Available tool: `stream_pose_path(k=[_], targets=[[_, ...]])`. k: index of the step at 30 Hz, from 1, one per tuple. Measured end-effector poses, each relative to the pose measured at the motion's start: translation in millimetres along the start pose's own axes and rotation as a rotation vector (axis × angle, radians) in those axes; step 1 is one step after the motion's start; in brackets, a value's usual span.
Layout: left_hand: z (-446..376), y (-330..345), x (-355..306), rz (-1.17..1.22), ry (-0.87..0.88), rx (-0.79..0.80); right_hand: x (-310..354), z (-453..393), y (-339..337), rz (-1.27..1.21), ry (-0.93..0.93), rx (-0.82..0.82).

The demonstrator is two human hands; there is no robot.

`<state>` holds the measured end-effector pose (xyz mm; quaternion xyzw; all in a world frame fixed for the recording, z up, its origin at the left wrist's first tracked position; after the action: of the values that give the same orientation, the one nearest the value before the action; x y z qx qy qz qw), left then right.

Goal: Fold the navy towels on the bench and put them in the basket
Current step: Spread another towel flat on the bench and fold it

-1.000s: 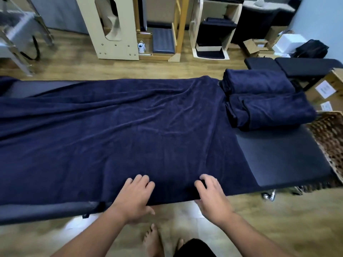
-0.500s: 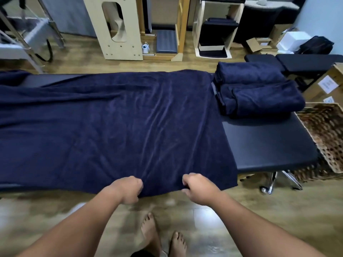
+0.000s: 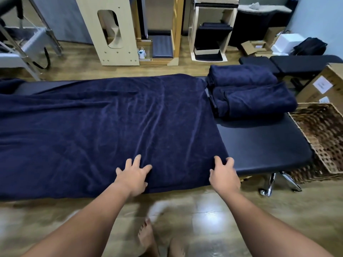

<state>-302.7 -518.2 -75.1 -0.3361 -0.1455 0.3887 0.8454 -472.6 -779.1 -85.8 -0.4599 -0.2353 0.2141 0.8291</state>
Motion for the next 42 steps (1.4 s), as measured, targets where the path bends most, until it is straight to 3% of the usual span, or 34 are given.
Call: stream_pose_path(k=[4,8,12,14,16,21,25,28,30,33,35,40,42], targets=[[-9.8,-5.8,-3.1,0.051,-0.011,0.106,-5.7,-7.4,-6.6,-0.029,0.062,0.012],[-15.6,-19.9,-6.2,-0.037,0.005,0.013,-3.0,-13.6,-20.8,0.064,0.130,0.042],[-32.6,-44.2,-5.4,-0.021,0.007,-0.054,30.1,-33.8,-28.8,0.159,-0.186,-0.035],[-45.8,-56.3,-6.3,0.006,0.017,-0.048,50.6,-47.5,-26.4,0.147,-0.367,0.048],[-60.2,-68.8,-5.5,0.079,0.033,0.007,64.4,-61.5,-23.5,0.111,-0.414,0.163],[-108.9,-107.5,9.4,0.204,-0.141,0.073,71.3,-99.1,-32.9,0.168,-0.101,0.232],[-140.4,-155.8,10.6,0.028,-0.277,0.070,98.3,-119.2,-44.2,0.321,0.059,0.296],[-174.4,-196.0,18.0,0.000,-0.153,-0.101,126.6,-142.5,-66.5,0.353,0.035,0.179],[-195.3,-213.4,30.0,0.141,-0.087,-0.078,140.6,-156.4,-81.5,0.346,-0.030,0.085],[-218.3,-225.3,58.5,0.392,-0.202,0.053,156.0,-179.4,-88.2,0.304,-0.095,0.115],[-221.5,-229.1,72.1,0.414,-0.318,0.084,161.8,-190.9,-89.9,0.293,-0.078,0.165],[-228.9,-256.1,66.6,0.145,-0.420,0.090,176.0,-228.4,-109.7,0.283,-0.132,0.109],[-234.2,-272.0,56.4,-0.020,-0.366,-0.016,180.7,-247.7,-122.4,0.250,-0.173,0.055]])
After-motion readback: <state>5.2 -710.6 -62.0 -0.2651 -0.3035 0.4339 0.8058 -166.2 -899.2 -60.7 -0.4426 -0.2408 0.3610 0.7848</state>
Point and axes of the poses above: each hand's wrist, its own z-axis away from the middle knuckle, its own y-axis out of the palm, x = y × z, the point moved 4 cm from there along -z, towards the middle knuckle, and after that the axes turned 12 degrees about x, right-handed, at the moved point
